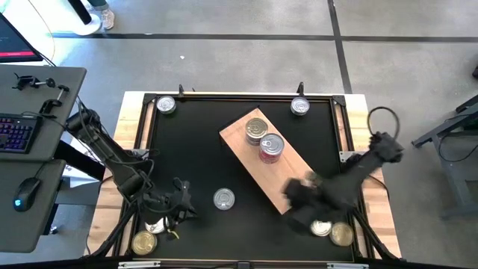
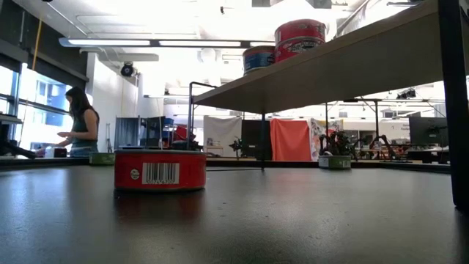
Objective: Stack canned seafood by type on shelf
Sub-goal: Stack the red tuna can on top of the red tuna can on the shelf
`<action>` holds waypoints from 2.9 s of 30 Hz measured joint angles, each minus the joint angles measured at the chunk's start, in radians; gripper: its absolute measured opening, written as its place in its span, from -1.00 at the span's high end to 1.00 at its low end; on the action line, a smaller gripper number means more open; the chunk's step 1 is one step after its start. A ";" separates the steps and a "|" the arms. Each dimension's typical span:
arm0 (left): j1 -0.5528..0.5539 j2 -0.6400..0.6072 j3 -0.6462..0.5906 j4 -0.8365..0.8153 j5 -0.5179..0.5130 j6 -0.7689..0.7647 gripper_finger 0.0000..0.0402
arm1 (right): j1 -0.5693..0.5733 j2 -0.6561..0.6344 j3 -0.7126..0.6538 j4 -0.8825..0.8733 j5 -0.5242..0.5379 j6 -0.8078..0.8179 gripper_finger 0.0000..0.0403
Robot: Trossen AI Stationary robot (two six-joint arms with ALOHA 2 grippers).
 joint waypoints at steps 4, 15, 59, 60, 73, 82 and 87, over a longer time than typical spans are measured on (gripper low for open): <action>-0.006 -0.039 0.000 -0.001 0.001 0.007 1.00 | -0.164 0.111 0.060 0.302 -0.010 -0.345 1.00; -0.109 -0.128 0.000 -0.160 -0.110 -0.066 1.00 | -0.323 0.485 0.279 0.648 -0.144 -0.604 1.00; -0.074 0.251 0.000 0.079 -0.162 -0.149 1.00 | -0.174 0.674 0.496 0.520 -0.161 -0.452 1.00; -0.064 0.280 0.000 0.094 -0.153 -0.150 1.00 | -0.177 0.674 0.510 0.472 -0.161 -0.446 1.00; 0.053 0.486 0.000 0.156 -0.024 -0.229 1.00 | -0.245 0.680 0.429 0.288 -0.295 -0.296 1.00; 0.058 0.516 0.002 0.209 -0.018 -0.192 1.00 | -0.234 0.678 0.328 0.435 -0.338 -0.267 1.00; 0.058 0.518 0.001 0.220 -0.014 -0.184 1.00 | -0.235 0.680 0.302 0.460 -0.342 -0.251 1.00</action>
